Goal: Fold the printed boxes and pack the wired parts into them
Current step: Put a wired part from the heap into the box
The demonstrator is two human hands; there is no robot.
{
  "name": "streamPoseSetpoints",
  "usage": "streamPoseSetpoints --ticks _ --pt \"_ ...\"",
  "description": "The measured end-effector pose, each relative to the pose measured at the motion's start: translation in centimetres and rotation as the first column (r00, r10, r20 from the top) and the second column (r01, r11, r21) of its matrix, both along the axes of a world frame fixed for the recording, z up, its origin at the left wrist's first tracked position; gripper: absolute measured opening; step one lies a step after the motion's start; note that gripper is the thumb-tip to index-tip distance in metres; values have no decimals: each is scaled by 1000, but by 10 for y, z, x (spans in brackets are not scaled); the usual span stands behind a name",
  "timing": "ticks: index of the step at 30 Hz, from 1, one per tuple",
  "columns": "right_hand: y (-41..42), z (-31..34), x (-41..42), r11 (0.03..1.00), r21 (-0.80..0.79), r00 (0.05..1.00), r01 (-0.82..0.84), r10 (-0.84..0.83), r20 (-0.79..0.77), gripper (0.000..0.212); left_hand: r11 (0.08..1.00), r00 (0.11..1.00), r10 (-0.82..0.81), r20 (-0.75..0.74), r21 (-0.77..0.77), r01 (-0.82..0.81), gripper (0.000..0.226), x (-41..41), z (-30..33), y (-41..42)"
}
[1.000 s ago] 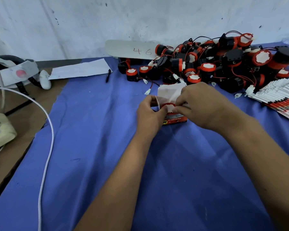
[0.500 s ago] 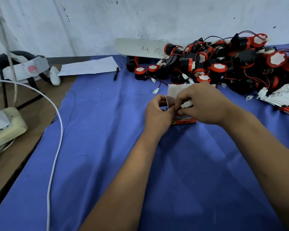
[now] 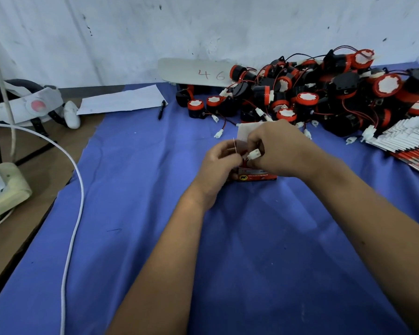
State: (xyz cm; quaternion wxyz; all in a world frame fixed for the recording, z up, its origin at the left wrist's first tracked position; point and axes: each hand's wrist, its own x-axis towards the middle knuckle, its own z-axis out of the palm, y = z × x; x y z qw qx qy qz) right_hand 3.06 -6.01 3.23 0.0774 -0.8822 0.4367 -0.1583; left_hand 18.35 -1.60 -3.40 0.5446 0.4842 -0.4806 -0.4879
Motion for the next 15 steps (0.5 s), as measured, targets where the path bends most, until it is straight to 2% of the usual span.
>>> streamPoseSetpoints --ticks 2,5,10,15 --pt "3 -2 -2 1000 -19 1000 4 -4 24 13 999 999 0 53 -39 2 41 1 -2 1" --pt "3 -2 -7 1000 -4 998 -24 24 64 14 993 994 74 85 -98 -66 33 -3 -2 2" --pt "2 4 -14 981 161 991 -104 88 101 4 988 984 131 122 -101 -119 32 -7 -4 0" --pt "-2 7 -9 965 254 989 -68 32 143 33 985 975 135 177 -130 -113 36 -8 -2 1"
